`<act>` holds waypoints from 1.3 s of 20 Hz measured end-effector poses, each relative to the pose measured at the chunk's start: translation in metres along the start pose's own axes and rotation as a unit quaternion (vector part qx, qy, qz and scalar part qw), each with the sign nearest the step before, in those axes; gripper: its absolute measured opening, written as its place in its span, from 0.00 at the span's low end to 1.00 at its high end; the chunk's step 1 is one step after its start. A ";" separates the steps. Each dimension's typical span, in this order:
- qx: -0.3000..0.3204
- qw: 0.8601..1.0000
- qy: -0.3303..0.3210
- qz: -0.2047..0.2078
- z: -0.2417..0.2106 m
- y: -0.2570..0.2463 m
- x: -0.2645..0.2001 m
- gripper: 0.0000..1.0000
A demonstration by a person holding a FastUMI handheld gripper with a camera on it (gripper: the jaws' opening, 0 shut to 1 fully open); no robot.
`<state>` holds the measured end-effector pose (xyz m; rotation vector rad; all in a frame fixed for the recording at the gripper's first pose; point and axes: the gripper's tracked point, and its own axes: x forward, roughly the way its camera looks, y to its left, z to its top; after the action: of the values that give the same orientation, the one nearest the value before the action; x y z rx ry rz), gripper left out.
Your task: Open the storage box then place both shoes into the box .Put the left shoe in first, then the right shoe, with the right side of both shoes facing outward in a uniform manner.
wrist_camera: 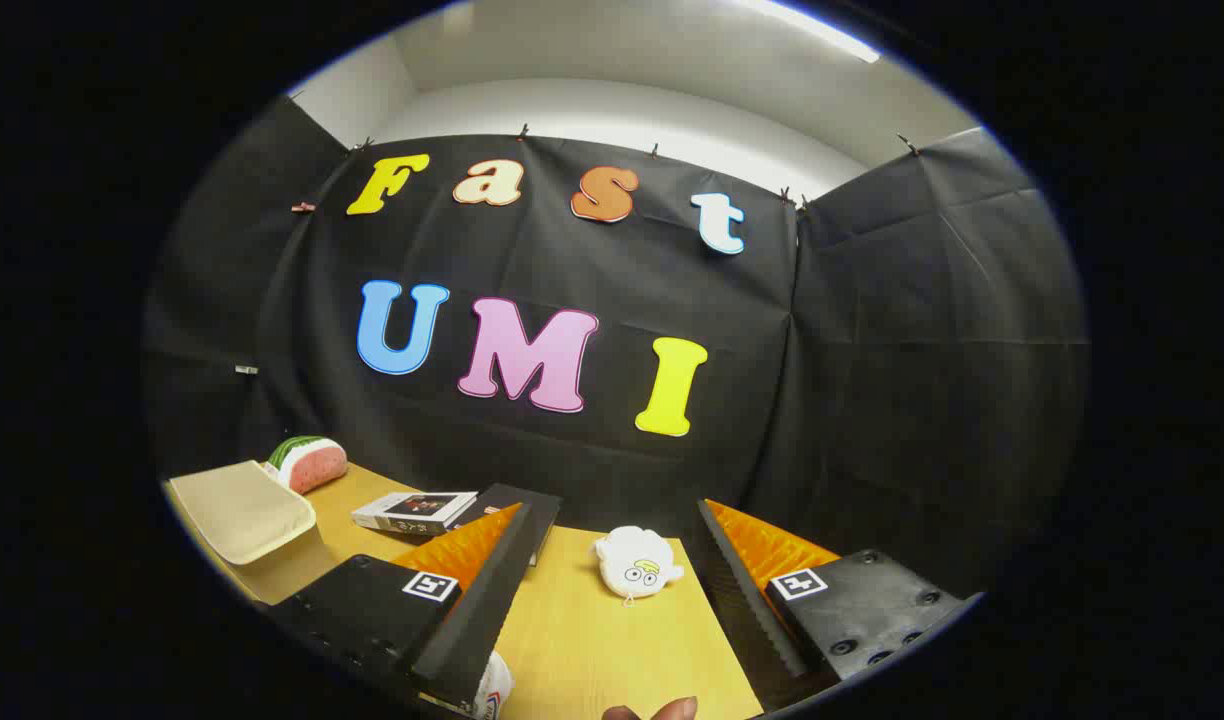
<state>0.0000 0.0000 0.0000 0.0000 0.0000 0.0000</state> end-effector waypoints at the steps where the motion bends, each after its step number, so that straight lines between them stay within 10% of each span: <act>1: 0.001 1.000 0.003 0.002 0.002 0.004 0.000 0.97; 26: 0.019 1.000 0.001 0.007 -0.011 -0.006 0.001 0.97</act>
<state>0.0007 -0.0061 -0.0106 0.0383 0.0022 0.0149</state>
